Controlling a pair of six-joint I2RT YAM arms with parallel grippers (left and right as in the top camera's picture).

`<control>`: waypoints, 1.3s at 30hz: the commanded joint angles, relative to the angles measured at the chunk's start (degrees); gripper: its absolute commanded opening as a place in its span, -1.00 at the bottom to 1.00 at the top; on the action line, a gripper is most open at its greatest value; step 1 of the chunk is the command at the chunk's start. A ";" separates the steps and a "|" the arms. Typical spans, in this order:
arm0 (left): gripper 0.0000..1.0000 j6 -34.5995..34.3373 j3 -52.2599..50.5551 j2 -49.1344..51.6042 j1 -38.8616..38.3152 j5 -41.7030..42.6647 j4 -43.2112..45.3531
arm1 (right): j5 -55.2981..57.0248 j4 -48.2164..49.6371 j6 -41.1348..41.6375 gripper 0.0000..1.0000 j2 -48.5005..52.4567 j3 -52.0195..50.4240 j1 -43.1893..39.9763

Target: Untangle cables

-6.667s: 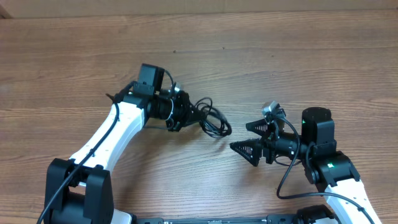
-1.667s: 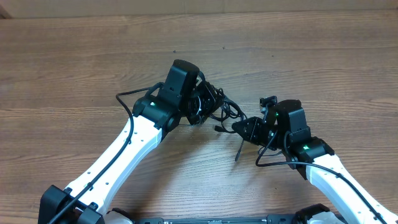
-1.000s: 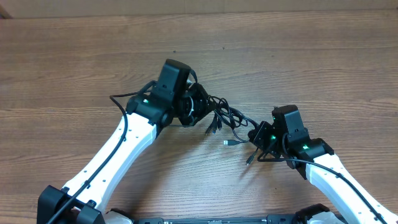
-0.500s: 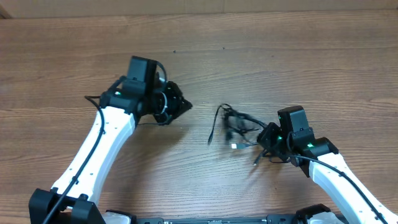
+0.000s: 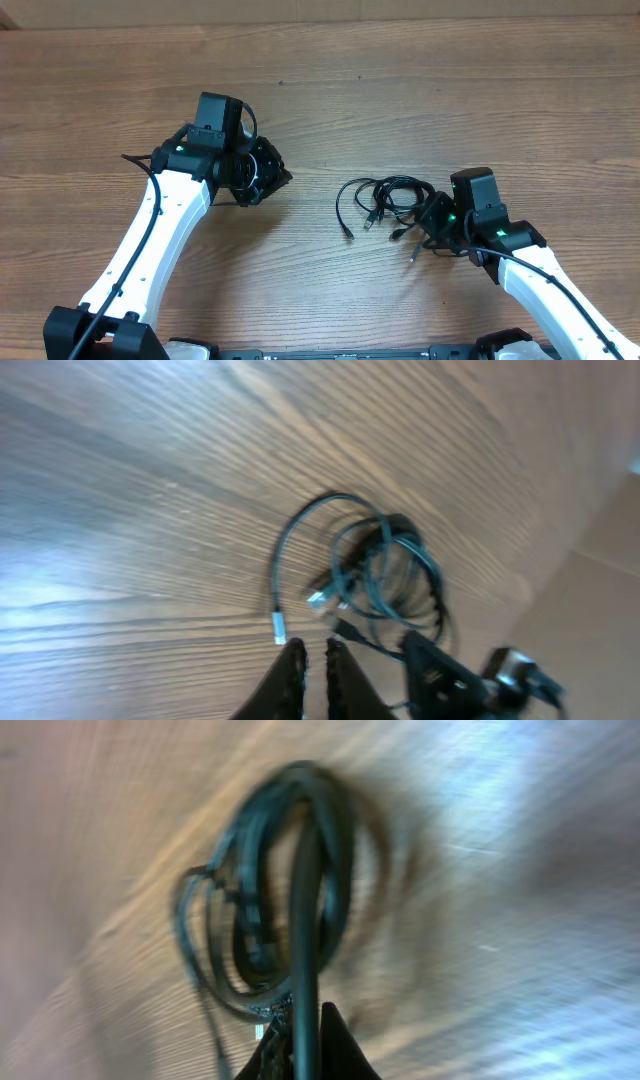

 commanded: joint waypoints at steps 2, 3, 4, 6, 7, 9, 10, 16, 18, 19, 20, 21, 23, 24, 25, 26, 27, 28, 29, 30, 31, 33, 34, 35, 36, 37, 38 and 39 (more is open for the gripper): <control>-0.70 2.56 1.44 -1.22 -0.17 -6.01 -2.84 | -27.74 16.13 -5.20 -0.93 0.11 0.22 -0.17; -0.70 2.56 1.44 -1.22 -0.17 -5.95 -2.86 | -31.15 19.10 -5.18 -0.93 0.11 0.22 -0.17; -0.72 2.54 1.44 -1.22 -0.17 -5.92 -2.89 | -35.34 23.15 -5.11 -0.92 0.11 0.22 -0.15; -0.74 2.51 1.44 -1.22 -0.17 -5.46 -2.89 | -43.60 33.40 -2.29 -0.93 0.11 0.22 -0.15; -0.75 2.51 1.44 -1.22 -0.17 -4.63 -2.86 | -45.68 37.03 -0.57 -0.93 0.11 0.22 -0.17; -0.74 2.05 1.44 -1.22 -0.17 -3.43 -2.84 | -48.85 45.51 3.96 -0.93 0.11 0.22 -0.15; -0.72 2.01 1.44 -1.22 -0.17 -2.89 -2.82 | -49.44 48.46 5.75 -0.93 0.11 0.22 -0.15; -0.70 3.65 1.44 -1.22 -0.44 3.89 -1.66 | -51.06 60.46 13.38 -0.92 0.11 0.22 -0.07; -0.60 8.81 1.44 -1.22 -0.76 5.84 0.90 | -52.00 60.46 12.68 -0.93 0.11 0.22 -0.07; -0.53 10.99 1.44 -1.22 -0.79 6.64 1.92 | -52.50 60.48 11.91 -0.93 0.11 0.22 -0.07; -0.46 12.96 1.44 -1.22 -0.76 8.00 2.82 | -54.34 60.98 9.42 -0.93 0.11 0.22 -0.07; -0.43 14.14 1.44 -1.22 -0.74 9.16 3.50 | -56.35 61.44 6.86 -0.93 0.11 0.22 -0.07; -0.39 14.32 1.44 -1.22 -0.68 10.80 4.33 | -60.94 62.14 0.74 -0.93 0.11 0.22 -0.07; -0.30 14.32 1.44 -1.22 -0.68 11.82 4.98 | -63.36 62.51 -2.49 -0.93 0.11 0.22 -0.07; -0.23 14.27 1.44 -1.22 -0.68 11.89 5.16 | -65.66 62.84 -5.46 -0.93 0.11 0.22 -0.07; -0.19 13.60 1.44 -1.22 -0.70 11.89 5.27 | -67.14 63.10 -7.37 -0.93 0.11 0.22 -0.07; -0.14 13.07 1.44 -1.22 -0.70 11.87 5.27 | -68.41 63.10 -9.60 -0.93 0.11 0.22 -0.07; -0.10 12.52 1.44 -1.22 -0.70 11.89 5.25 | -69.22 63.08 -11.21 -0.93 0.11 0.22 -0.07; -0.07 11.89 1.44 -1.22 -0.70 11.89 5.22 | -70.40 63.04 -13.90 -0.93 0.11 0.22 -0.07; -0.03 10.86 1.44 -1.22 -0.72 11.91 5.22 | -71.17 63.04 -15.91 -0.93 0.11 0.22 -0.07; -0.01 10.45 1.44 -1.22 -0.72 11.91 5.22 | -71.47 63.04 -17.16 -0.93 0.11 0.22 -0.07; 0.00 10.19 1.44 -1.22 -0.76 11.89 5.22 | -72.26 63.01 -19.96 -0.93 0.11 0.22 -0.07; -0.01 10.19 1.44 -1.22 -0.76 12.04 5.22 | -72.59 63.01 -20.72 -0.93 0.11 0.22 -0.07; 0.02 10.19 1.44 -1.22 -0.76 12.63 5.25 | -72.76 63.01 -20.90 -0.93 0.11 0.22 -0.07; 0.05 10.21 1.44 -1.22 -0.76 14.10 5.25 | -72.74 63.01 -21.05 -0.93 0.11 0.22 -0.07; 0.07 10.38 1.44 -1.22 -0.79 15.47 5.16 | -72.74 63.01 -21.05 -0.93 0.11 0.22 -0.07; 0.06 11.30 1.44 -1.22 -0.81 17.00 5.05 | -72.74 63.01 -21.05 -0.93 0.11 0.22 -0.07; 0.05 13.22 1.44 -1.22 -0.90 19.21 5.07 | -72.74 63.01 -21.05 -0.93 0.11 0.22 -0.07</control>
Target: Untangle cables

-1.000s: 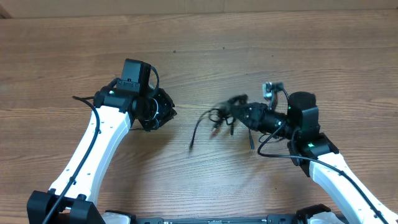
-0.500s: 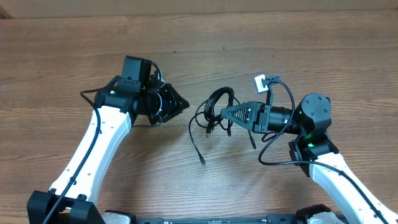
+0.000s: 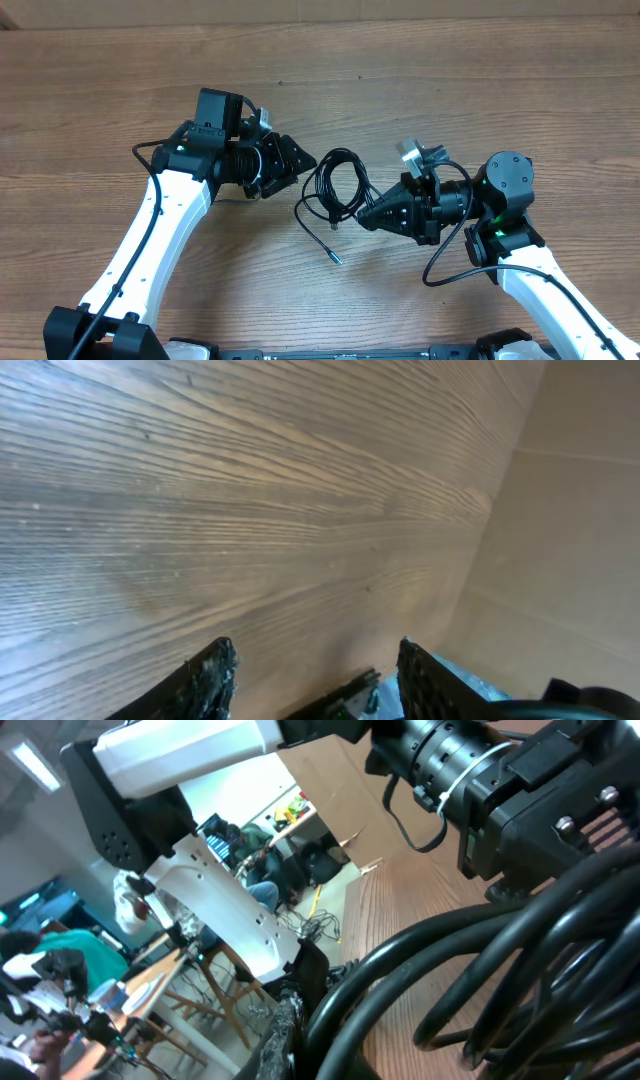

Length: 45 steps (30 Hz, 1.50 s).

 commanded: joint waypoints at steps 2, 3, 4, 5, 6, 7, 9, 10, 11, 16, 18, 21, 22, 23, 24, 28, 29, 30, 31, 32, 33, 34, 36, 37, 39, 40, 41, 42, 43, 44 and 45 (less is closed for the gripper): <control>0.01 5.33 1.14 -1.22 -0.76 9.22 0.07 | -1.42 0.59 -3.06 -0.93 -0.37 0.81 -0.11; -0.04 6.78 1.14 -1.22 -0.81 9.92 0.04 | -1.42 0.59 -3.06 -0.93 -0.37 0.81 -0.11; -0.06 8.04 1.14 -1.22 -0.81 9.88 0.02 | -1.42 0.57 -3.04 -0.93 -0.37 0.81 -0.11; -0.10 9.07 1.14 -1.22 -0.81 9.86 0.07 | -1.42 0.55 -3.04 -0.93 -0.37 0.81 -0.11; -0.19 9.51 1.14 -1.22 -0.81 9.86 0.07 | -1.42 0.55 -3.04 -0.93 -0.37 0.81 -0.11; -0.24 10.16 1.14 -1.22 -0.79 9.92 0.09 | -1.42 0.55 -3.04 -0.92 -0.37 0.81 -0.11; -0.30 11.23 1.14 -1.22 -0.79 9.90 0.24 | -1.40 0.55 -3.04 -0.93 -0.37 0.81 -0.11; -0.35 12.48 1.14 -1.22 -0.79 9.90 0.31 | -1.40 0.55 -3.04 -0.93 -0.37 0.81 -0.11; -0.39 12.94 1.14 -1.22 -0.79 9.92 0.28 | -1.40 0.55 -3.04 -0.93 -0.37 0.81 -0.11; -0.41 22.71 1.14 -1.22 -0.79 19.98 3.65 | -1.42 0.55 -3.04 -0.93 -0.37 0.81 -0.11; -0.27 24.70 1.14 -1.22 -0.81 21.81 5.22 | -1.42 0.39 -3.04 -0.93 -0.37 0.81 -0.11; -0.17 26.60 1.14 -1.22 -0.81 21.81 5.84 | -1.42 0.35 -3.04 -0.93 -0.37 0.81 -0.11; -0.17 27.17 1.14 -1.22 -0.81 21.81 5.84 | -1.42 0.35 -3.04 -0.93 -0.37 0.81 -0.11; -0.14 27.45 1.14 -1.22 -0.81 21.81 5.81 | -1.42 0.33 -3.04 -0.92 -0.37 0.81 -0.11; -0.11 27.50 1.14 -1.22 -0.81 21.81 5.81 | -1.42 0.35 -3.04 -0.93 -0.37 0.81 -0.11; -0.08 31.80 1.14 -1.22 -3.15 21.77 5.60 | -1.42 0.33 -3.04 -0.93 -0.37 0.81 -0.11; -0.01 33.24 1.14 -1.22 -4.55 21.62 5.66 | -1.42 0.33 -3.04 -0.93 -0.37 0.81 -0.11; 0.03 33.68 1.14 -1.22 -5.42 20.94 5.81 | -1.42 0.33 -3.04 -0.93 -0.37 0.81 -0.11; 0.10 33.59 1.14 -1.22 -6.62 18.45 6.01 | -1.44 0.31 -3.04 -0.93 -0.37 0.81 -0.11; 0.16 32.94 1.14 -1.22 -7.69 14.16 6.08 | -1.44 0.11 -3.04 -0.93 -0.37 0.81 -0.11; 0.22 32.52 1.14 -1.22 -8.09 12.26 6.10 | -1.51 0.09 -3.04 -0.93 -0.37 0.81 -0.11; 0.32 31.43 1.14 -1.22 -8.57 9.14 6.12 | -1.88 0.11 -3.04 -0.93 -0.37 0.81 -0.11; 0.43 29.68 1.14 -1.22 -9.03 4.85 6.14 | -2.16 0.11 -3.04 -0.93 -0.37 0.81 -0.11; 0.49 29.33 1.14 -1.22 -9.14 2.25 6.19 | -2.29 0.11 -3.04 -0.93 -0.37 0.81 -0.11; 0.50 29.35 1.14 -1.22 -9.11 -0.61 6.62 | -2.29 0.11 -3.04 -0.93 -0.37 0.81 -0.11; 0.52 29.35 1.14 -1.22 -9.11 -1.46 6.91 | -2.29 0.11 -3.04 -0.92 -0.37 0.81 -0.11; 0.52 29.35 1.14 -1.22 -9.09 -2.01 7.39 | -2.29 0.11 -3.04 -0.92 -0.37 0.81 -0.11; 0.52 29.35 1.14 -1.22 -9.11 -2.08 7.74 | -2.32 0.09 -3.02 -0.92 -0.37 0.81 -0.11; 0.47 29.38 1.14 -1.22 -9.11 -2.03 8.17 | -2.32 0.09 -3.02 -0.92 -0.37 0.81 -0.11; 0.39 29.35 1.14 -1.22 -9.14 -2.03 8.70 | -2.32 -0.02 -3.02 -0.92 -0.37 0.81 -0.11; 0.29 29.35 1.14 -1.22 -9.16 -2.01 9.07 | -2.32 -0.09 -3.02 -0.92 -0.37 0.81 -0.11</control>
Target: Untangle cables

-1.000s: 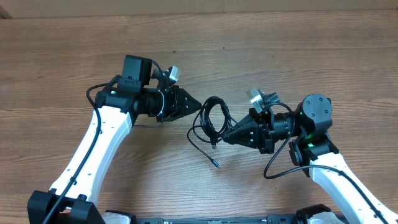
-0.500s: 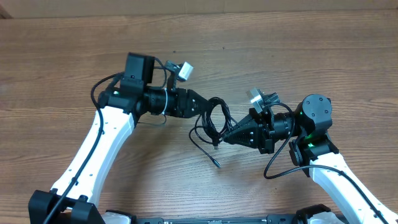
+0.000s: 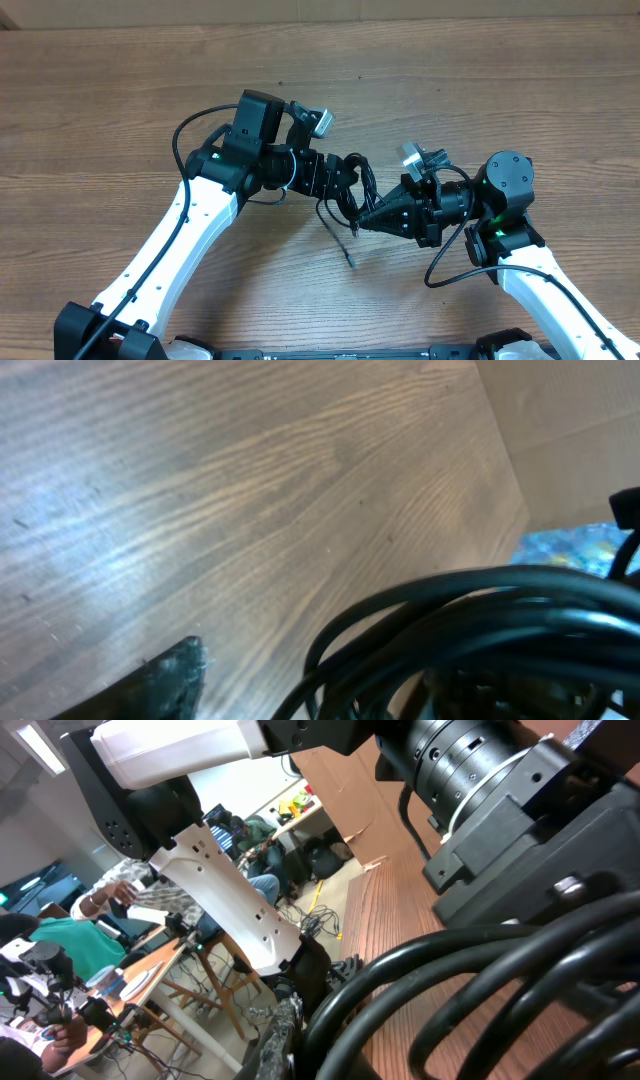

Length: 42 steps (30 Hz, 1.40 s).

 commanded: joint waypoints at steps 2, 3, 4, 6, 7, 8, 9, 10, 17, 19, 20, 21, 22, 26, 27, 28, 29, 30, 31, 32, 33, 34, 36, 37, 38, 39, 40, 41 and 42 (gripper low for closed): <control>0.22 -0.79 1.11 -1.22 -0.15 -2.32 1.51 | -0.81 0.28 -0.48 -0.92 -0.37 0.76 -0.04; 0.22 -0.79 1.11 -1.22 -0.33 -2.32 1.62 | -0.83 0.28 -0.48 -0.92 -0.37 0.76 0.11; 0.22 -0.79 1.11 -1.22 -0.61 -2.32 1.66 | -0.81 0.28 -0.48 -0.92 -0.37 0.76 0.28; 0.18 0.68 1.11 -1.22 -2.10 -2.36 1.84 | -0.79 0.33 -0.52 -0.91 -0.37 0.76 1.03; 0.12 1.36 1.11 -1.22 -2.40 -2.34 1.86 | -0.79 0.33 -0.52 -0.91 -0.37 0.76 1.09; 0.04 2.05 1.11 -1.22 -2.73 -2.34 1.86 | -0.79 0.33 -0.52 -0.91 -0.37 0.76 1.09; -0.07 2.91 1.11 -1.22 -3.06 -2.34 1.86 | -0.79 0.33 -0.50 -0.91 -0.37 0.76 1.09; -0.20 3.32 1.11 -1.22 -3.30 -2.36 1.86 | -0.79 0.31 -0.50 -0.91 -0.37 0.76 1.09; -0.63 3.32 1.11 -1.22 -3.28 -2.69 2.51 | -0.79 0.31 -0.48 -0.91 -0.37 0.76 1.09; -0.85 3.67 1.11 -1.22 -3.21 -4.11 2.51 | -0.79 0.20 -0.48 -0.89 -0.37 0.76 1.09; -0.89 3.98 1.11 -1.22 -3.17 -4.98 2.45 | -0.76 -0.20 -0.48 -0.86 -0.37 0.76 1.09; -0.92 4.39 1.11 -1.22 -3.17 -6.34 2.19 | -0.72 -0.79 -0.48 -0.79 -0.37 0.76 1.07; -0.92 4.39 1.11 -1.22 -3.15 -8.31 1.66 | -0.50 -1.68 -0.46 -0.75 -0.37 0.76 1.07; -0.92 4.35 1.11 -1.22 -3.10 -13.53 0.35 | 1.42 -5.70 -0.48 -0.74 -0.37 0.76 1.07; -0.92 4.35 1.11 -1.22 -3.10 -14.75 0.07 | 2.62 -7.08 -0.48 -0.74 -0.37 0.76 1.07; -0.92 4.37 1.11 -1.22 -3.10 -15.52 -0.22 | 3.58 -8.00 -0.50 -0.74 -0.37 0.76 1.07; -0.91 4.35 1.11 -1.22 -3.10 -16.61 -0.59 | 5.57 -9.51 -0.48 -0.74 -0.37 0.76 1.07; -0.92 4.37 1.11 -1.25 -3.10 -17.44 -0.81 | 7.37 -10.93 -0.48 -0.74 -0.37 0.76 1.07; -0.92 4.35 1.11 -1.22 -3.10 -18.27 -1.07 | 8.81 -12.11 -0.48 -0.74 -0.37 0.76 1.07; -0.92 4.35 1.11 -1.22 -3.10 -19.58 -1.44 | 11.43 -14.29 -0.50 -0.74 -0.37 0.76 1.07; -0.91 4.35 1.11 -1.22 -3.10 -20.87 -1.70 | 13.44 -15.96 -0.48 -0.74 -0.37 0.76 1.07; -0.92 4.33 1.11 -1.25 -3.10 -21.35 -1.84 | 14.86 -17.27 -0.48 -0.75 -0.37 0.76 1.07; -0.91 4.35 1.11 -1.22 -3.10 -23.02 -2.47 | 22.16 -23.26 -0.48 -0.77 -0.37 0.76 1.07; -0.91 4.35 1.11 -1.22 -3.10 -23.58 -2.69 | 25.35 -25.62 -0.50 -0.78 -0.37 0.76 1.07; -0.92 4.33 1.11 -1.22 -3.10 -24.22 -2.93 | 28.26 -27.76 -0.50 -0.78 -0.37 0.76 1.07; -0.92 4.33 1.11 -1.22 -3.10 -24.76 -3.17 | 31.15 -29.70 -0.48 -0.79 -0.37 0.76 1.07; -0.92 4.33 1.11 -1.22 -3.10 -25.73 -3.39 | 34.88 -32.20 -0.48 -0.81 -0.37 0.76 1.07; -0.91 4.33 1.11 -1.22 -3.10 -26.43 -3.61 | 37.38 -33.79 -0.44 -0.81 -0.37 0.76 1.07; -0.92 4.33 1.11 -1.22 -3.10 -27.28 -3.78 | 40.65 -35.67 -0.04 -0.82 -0.37 0.76 1.07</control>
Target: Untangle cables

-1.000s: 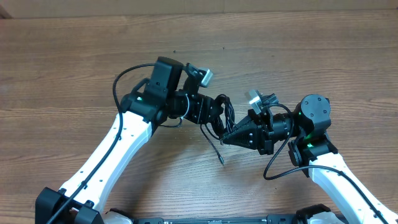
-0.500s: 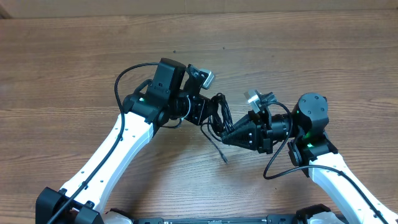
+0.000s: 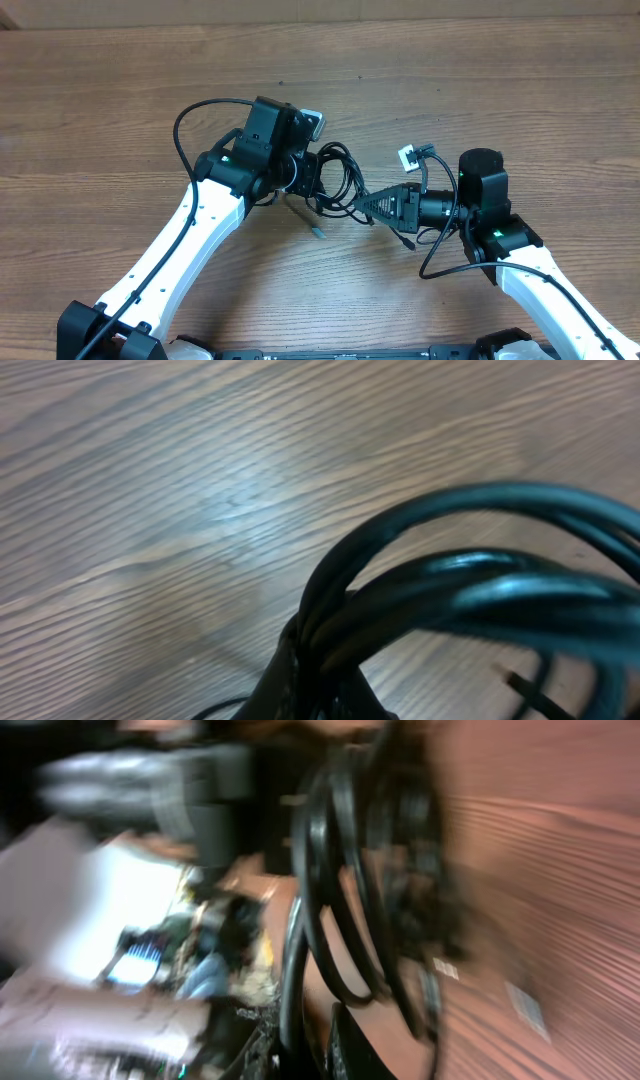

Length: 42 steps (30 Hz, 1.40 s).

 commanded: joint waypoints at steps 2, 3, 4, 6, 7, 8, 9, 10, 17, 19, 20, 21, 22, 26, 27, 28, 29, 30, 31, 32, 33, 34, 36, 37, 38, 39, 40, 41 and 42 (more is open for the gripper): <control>-0.92 0.85 1.11 -1.22 -0.11 -4.46 -0.81 | 20.37 -6.01 0.87 -0.82 -0.35 0.68 0.22; -0.92 0.87 1.09 -1.22 -0.11 -4.92 -0.98 | 22.27 -7.17 0.98 -0.82 -0.35 0.68 0.22; -0.91 0.87 1.09 -1.22 -0.11 -5.38 -1.11 | 24.72 -8.41 1.88 -0.82 -0.35 0.68 0.22; -0.92 0.90 1.07 -1.22 -0.11 -5.90 -1.36 | 28.48 -10.21 3.02 -0.82 -0.35 0.68 0.22; -0.92 0.90 1.07 -1.22 -0.11 -5.90 -1.40 | 30.03 -10.88 3.26 -0.82 -0.35 0.68 0.22; -0.91 0.87 1.07 -1.22 -0.11 -5.88 -1.40 | 31.47 -11.61 3.26 -0.82 -0.35 0.68 0.22; -0.92 0.87 1.07 -1.22 -0.11 -5.88 -1.42 | 32.76 -12.20 3.26 -0.82 -0.35 0.68 0.22; -0.91 0.90 1.07 -1.22 -0.11 -5.90 -1.42 | 33.94 -12.83 3.28 -0.82 -0.35 0.68 0.22; -0.92 0.90 1.07 -1.22 -0.11 -7.48 -1.79 | 46.14 -18.49 8.57 -0.82 -0.35 0.68 0.22; -0.92 0.87 1.07 -1.22 -0.11 -8.79 -2.29 | 52.96 -21.97 12.72 -0.82 -0.35 0.68 0.22; -0.91 0.87 1.07 -1.22 -0.11 -9.27 -2.56 | 55.23 -23.21 14.14 -0.82 -0.35 0.68 0.22; -0.92 0.85 1.07 -1.22 -0.11 -9.77 -2.84 | 57.51 -24.57 15.65 -0.80 -0.35 0.68 0.22; -0.91 0.85 1.07 -1.22 -0.11 -9.94 -2.93 | 58.38 -25.22 16.39 -0.80 -0.35 0.68 0.22; -0.92 0.87 1.07 -1.22 -0.11 -10.08 -2.82 | 56.70 -25.29 16.39 -0.49 -0.35 0.68 0.22; -0.92 0.85 1.07 -1.22 -0.11 -10.32 -2.75 | 55.30 -24.92 15.30 -0.41 -0.35 0.68 0.22; -0.92 0.87 1.07 -1.22 -0.11 -10.49 -2.64 | 53.44 -24.24 13.16 -0.31 -0.35 0.68 0.22; -0.92 0.85 1.07 -1.22 -0.11 -10.67 -2.45 | 51.47 -23.45 10.62 -0.08 -0.35 0.68 0.22; -0.92 0.79 1.07 -1.22 -0.11 -10.91 -2.23 | 49.00 -22.56 7.34 0.20 -0.35 0.68 0.24; -0.92 0.66 1.07 -1.22 -0.11 -10.91 -2.10 | 46.75 -22.10 4.66 0.29 -0.35 0.68 0.24; -0.92 0.57 1.07 -1.22 -0.11 -10.91 -1.92 | 43.85 -21.90 1.46 0.42 -0.35 0.68 0.24; -0.92 -0.11 1.07 -1.22 -0.11 -11.21 -1.77 | 42.12 -21.94 -0.11 0.50 -0.35 0.68 0.24; -0.92 -1.18 1.07 -1.22 -0.11 -11.87 -1.75 | 40.96 -22.16 -0.90 0.54 -0.35 0.68 0.24; -0.92 -5.84 1.07 -1.22 -0.11 -14.67 -1.75 | 38.07 -22.23 -3.21 0.60 -0.35 0.68 0.24; -0.92 -8.22 1.07 -1.22 -0.11 -15.61 -1.75 | 36.59 -22.12 -4.24 0.62 -0.35 0.68 0.24; -0.91 -11.26 1.07 -1.22 -0.11 -16.22 -1.73 | 35.45 -21.90 -4.70 0.64 -0.35 0.68 0.24; -0.92 -13.25 1.07 -1.22 -0.11 -16.17 -1.68 | 35.43 -21.79 -4.63 0.64 -0.35 0.68 0.24; -0.92 -14.95 1.07 -1.22 -0.11 -16.09 -1.64 | 35.45 -21.66 -4.33 0.64 -0.35 0.68 0.24; -0.91 -16.72 1.07 -1.22 -0.11 -15.91 -1.64 | 35.47 -21.35 -4.26 0.64 -0.35 0.68 0.24; -0.92 -18.08 1.07 -1.22 -0.20 -15.41 -1.55 | 35.45 -20.98 -3.85 0.64 -0.35 0.68 0.24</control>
